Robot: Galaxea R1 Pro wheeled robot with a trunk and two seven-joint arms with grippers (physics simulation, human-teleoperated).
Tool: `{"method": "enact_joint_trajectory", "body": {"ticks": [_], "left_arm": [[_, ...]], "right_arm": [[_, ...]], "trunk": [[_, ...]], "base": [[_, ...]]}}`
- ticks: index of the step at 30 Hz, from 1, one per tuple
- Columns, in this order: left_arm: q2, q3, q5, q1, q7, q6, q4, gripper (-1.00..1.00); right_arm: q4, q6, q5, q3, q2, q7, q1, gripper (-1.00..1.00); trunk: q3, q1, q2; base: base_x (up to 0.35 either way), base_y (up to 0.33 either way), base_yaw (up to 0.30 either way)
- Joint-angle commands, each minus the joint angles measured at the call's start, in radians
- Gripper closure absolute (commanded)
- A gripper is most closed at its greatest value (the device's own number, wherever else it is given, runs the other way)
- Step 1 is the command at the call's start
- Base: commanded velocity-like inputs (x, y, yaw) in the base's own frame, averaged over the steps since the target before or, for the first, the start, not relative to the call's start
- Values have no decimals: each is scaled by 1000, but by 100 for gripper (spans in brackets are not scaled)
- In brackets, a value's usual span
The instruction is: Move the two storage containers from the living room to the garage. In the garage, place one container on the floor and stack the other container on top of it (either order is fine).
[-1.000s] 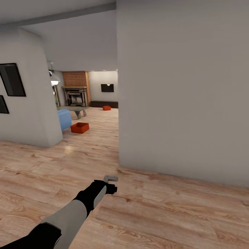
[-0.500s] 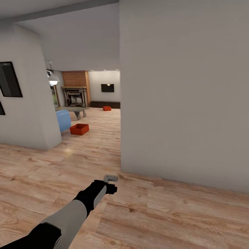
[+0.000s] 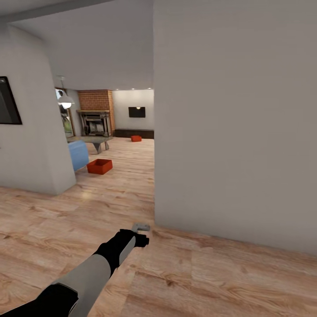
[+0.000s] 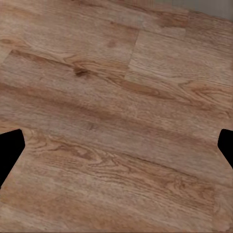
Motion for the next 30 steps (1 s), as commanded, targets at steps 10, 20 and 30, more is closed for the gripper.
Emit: {"method": "enact_joint_trajectory", "body": {"ticks": [10,20,30], "left_arm": [[0,-3,11,-1,9,4,-1,-100],[0,-2,11,-1,9,4,-1,-100],[0,-2,11,-1,9,4,0,-100]], "right_arm": [[0,-2,10,0,0,-5,-1,-100],[0,-2,10,0,0,-6,-1,-100],[0,-2,10,0,0,-6,-1,-100]], "trunk": [[-1,1,-1],[-1,1,-1],[-1,1,-1]], "base": [[332,18,0],[326,125,74],[316,175,267]]}}
